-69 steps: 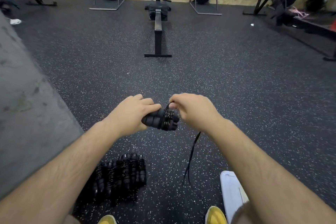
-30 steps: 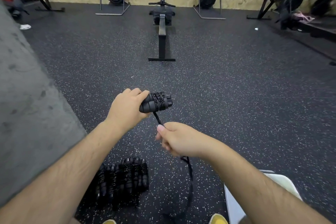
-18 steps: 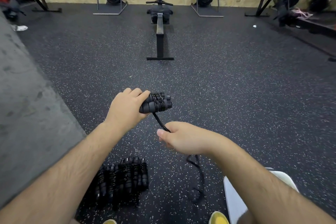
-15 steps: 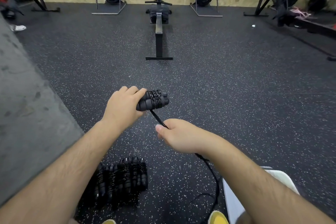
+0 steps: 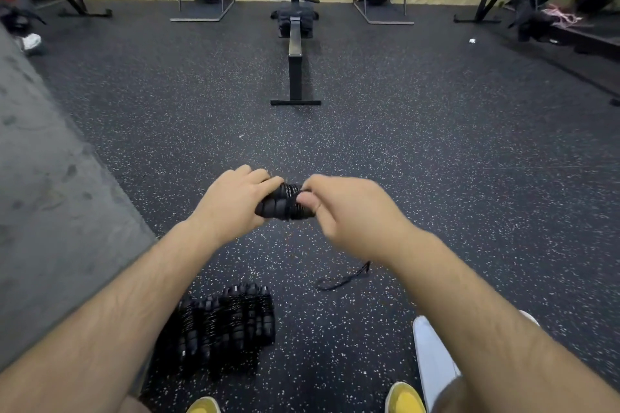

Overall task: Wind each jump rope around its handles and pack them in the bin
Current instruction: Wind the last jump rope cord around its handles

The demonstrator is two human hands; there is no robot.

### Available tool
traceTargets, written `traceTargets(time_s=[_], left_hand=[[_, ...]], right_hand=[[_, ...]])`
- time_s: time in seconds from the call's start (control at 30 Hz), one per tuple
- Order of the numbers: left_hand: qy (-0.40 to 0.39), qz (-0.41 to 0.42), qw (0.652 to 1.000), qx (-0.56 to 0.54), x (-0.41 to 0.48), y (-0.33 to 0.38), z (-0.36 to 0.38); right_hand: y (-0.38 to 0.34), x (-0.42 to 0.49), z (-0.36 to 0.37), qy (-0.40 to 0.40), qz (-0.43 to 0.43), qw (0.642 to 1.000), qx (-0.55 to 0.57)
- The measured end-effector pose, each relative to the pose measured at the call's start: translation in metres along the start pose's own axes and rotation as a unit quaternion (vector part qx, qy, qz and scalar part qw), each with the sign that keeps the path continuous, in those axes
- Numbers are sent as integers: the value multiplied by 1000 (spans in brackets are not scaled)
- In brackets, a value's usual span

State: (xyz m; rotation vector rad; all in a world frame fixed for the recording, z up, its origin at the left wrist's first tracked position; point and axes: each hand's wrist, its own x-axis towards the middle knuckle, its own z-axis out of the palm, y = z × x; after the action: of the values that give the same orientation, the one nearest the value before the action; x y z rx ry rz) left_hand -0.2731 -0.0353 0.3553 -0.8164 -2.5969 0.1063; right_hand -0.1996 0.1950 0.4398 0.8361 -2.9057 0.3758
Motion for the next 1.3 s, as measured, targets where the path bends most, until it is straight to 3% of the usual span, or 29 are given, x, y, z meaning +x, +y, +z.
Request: traceTargets(time_s=[0.13, 0.2, 0.33, 0.43, 0.57, 0.7, 0.83, 0.93, 1.03, 1.17, 1.3], left_hand=[[-41, 94, 991, -87, -3, 23, -14], [-52, 111, 981, -152, -6, 40, -31], [-44, 12, 948, -316, -13, 57, -64], [-58, -77, 905, -414, -16, 52, -71], [-18, -165, 893, -418, -9, 35, -59], [18, -199, 939, -280, -5, 6, -43], [-2, -182, 966, -183, -10, -17, -28], [-18, -109, 983, -148, -12, -12, -22], [-41, -31, 988, -149, -14, 4, -24], [-95, -4, 963, -253, -20, 31, -42], [-119, -42, 929, -347, -25, 49, -68]], right_hand=[[39, 15, -3, 84, -7, 996, 11], [58, 20, 5, 90, -1, 995, 48], [66, 24, 24, 41, 52, 982, 179], [51, 25, 42, -79, 82, 962, 246], [20, 26, 71, -116, 143, 947, 263], [-19, 12, 75, -204, 128, 934, 264], [-36, 0, 55, -135, 92, 969, 184], [-31, 1, 37, -57, 32, 997, 34], [-14, 6, 21, -2, -5, 998, -55], [24, 18, 12, 53, -24, 998, -21], [57, 25, 24, 25, 43, 987, 154]])
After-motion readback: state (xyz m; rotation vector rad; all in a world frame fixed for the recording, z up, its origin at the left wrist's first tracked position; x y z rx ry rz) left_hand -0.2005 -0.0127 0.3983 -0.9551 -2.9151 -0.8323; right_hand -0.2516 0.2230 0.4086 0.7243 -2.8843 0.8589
